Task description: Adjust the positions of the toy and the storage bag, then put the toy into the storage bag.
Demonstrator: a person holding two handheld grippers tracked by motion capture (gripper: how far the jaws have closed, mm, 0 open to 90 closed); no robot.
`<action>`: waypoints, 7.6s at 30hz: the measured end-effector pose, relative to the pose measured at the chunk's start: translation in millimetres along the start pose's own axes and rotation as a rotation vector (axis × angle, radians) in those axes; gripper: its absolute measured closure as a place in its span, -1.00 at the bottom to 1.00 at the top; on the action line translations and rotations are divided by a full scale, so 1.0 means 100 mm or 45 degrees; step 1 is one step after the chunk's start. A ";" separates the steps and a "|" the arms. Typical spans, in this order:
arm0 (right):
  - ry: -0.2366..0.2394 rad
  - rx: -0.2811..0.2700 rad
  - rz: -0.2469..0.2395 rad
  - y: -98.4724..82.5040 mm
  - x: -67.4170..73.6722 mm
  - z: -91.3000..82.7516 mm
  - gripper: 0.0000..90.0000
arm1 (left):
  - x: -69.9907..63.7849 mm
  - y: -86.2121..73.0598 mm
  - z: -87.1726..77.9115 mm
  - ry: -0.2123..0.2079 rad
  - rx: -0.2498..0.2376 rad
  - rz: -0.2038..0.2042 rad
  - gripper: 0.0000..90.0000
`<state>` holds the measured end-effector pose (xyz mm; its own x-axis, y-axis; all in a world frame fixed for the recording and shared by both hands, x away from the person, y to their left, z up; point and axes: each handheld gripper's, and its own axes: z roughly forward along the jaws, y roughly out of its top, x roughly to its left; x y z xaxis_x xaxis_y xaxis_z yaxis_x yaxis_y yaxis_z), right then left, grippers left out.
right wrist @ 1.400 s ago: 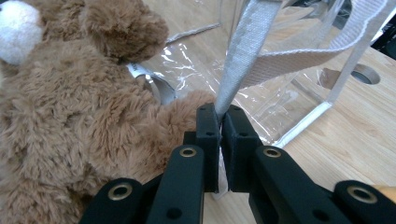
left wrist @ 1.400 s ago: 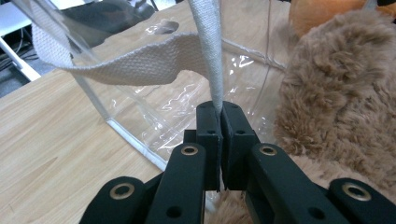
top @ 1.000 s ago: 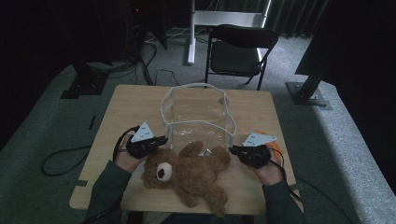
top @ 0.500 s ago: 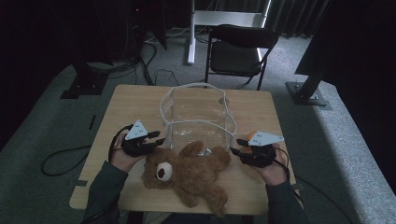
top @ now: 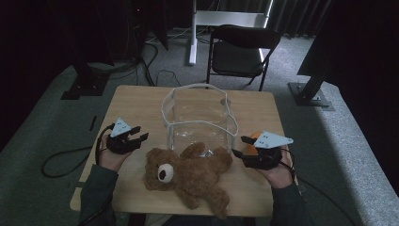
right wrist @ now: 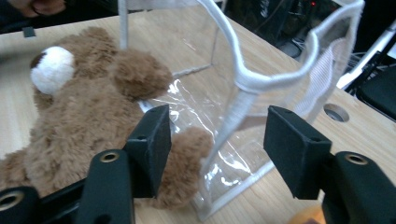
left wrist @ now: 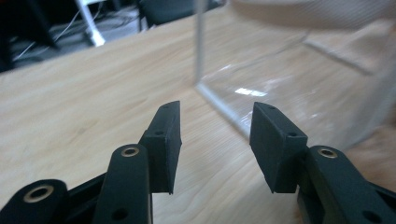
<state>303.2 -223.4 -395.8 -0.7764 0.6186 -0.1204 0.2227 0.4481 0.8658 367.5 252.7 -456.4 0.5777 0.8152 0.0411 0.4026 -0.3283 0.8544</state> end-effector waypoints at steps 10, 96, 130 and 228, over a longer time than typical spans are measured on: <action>0.121 0.022 -0.098 0.12 0.23 0.13 -0.21 | 0.27 -0.36 0.26 0.082 0.100 -0.097 0.04; 0.241 0.212 -0.271 -0.48 0.32 -0.08 -0.20 | 0.35 -0.59 0.36 0.128 0.160 -0.178 0.00; 0.335 0.247 -0.322 -0.11 0.68 0.56 -0.69 | 0.37 -0.62 0.35 0.136 0.154 -0.199 -0.04; 0.534 -0.100 -0.091 -0.20 0.52 0.62 -0.15 | 0.39 -0.69 0.43 0.161 0.196 -0.204 -0.04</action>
<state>294.8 -160.1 -449.2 -0.9643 0.2643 0.0125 0.1266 0.4195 0.8989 392.9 287.0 -536.2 0.4087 0.9125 -0.0157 0.5908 -0.2514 0.7666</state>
